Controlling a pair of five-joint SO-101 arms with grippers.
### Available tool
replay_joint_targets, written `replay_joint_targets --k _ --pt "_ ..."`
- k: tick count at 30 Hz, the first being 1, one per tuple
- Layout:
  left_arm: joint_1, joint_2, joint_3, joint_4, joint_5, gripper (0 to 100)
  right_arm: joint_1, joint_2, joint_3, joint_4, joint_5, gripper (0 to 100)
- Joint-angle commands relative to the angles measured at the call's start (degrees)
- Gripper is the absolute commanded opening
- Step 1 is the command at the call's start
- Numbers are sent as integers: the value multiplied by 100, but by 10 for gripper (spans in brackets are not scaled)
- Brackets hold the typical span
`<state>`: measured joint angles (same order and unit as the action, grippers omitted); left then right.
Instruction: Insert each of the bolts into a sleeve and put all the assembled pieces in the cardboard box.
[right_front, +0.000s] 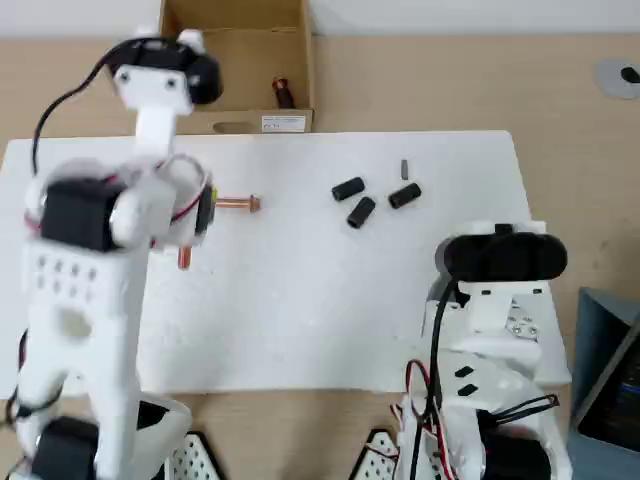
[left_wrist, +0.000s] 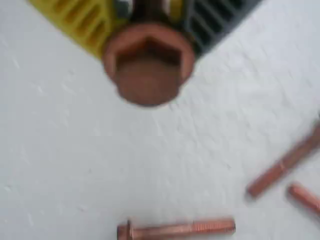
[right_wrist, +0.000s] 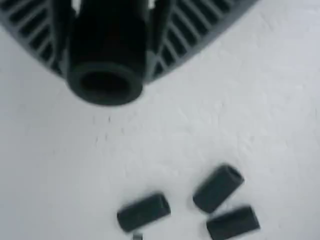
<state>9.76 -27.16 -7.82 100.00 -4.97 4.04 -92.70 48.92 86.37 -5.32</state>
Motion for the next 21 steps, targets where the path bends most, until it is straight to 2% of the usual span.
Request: replay_joint_targets --k 1,4,9,17,21 --pt "-9 -866 756 -308 352 2 22 -215 242 -413 -26 9" --pt "-9 -1560 1538 -703 545 2 -110 -321 602 -651 -26 9" --pt "-9 -2870 2901 -1495 721 2 -804 -505 945 -862 -62 9" --pt "-18 -4769 4642 -2259 1354 2 -1429 -1051 1648 -1495 -62 9" --pt "-18 -5692 5512 -2620 1398 2 -1833 -1429 2026 -1723 -53 9"
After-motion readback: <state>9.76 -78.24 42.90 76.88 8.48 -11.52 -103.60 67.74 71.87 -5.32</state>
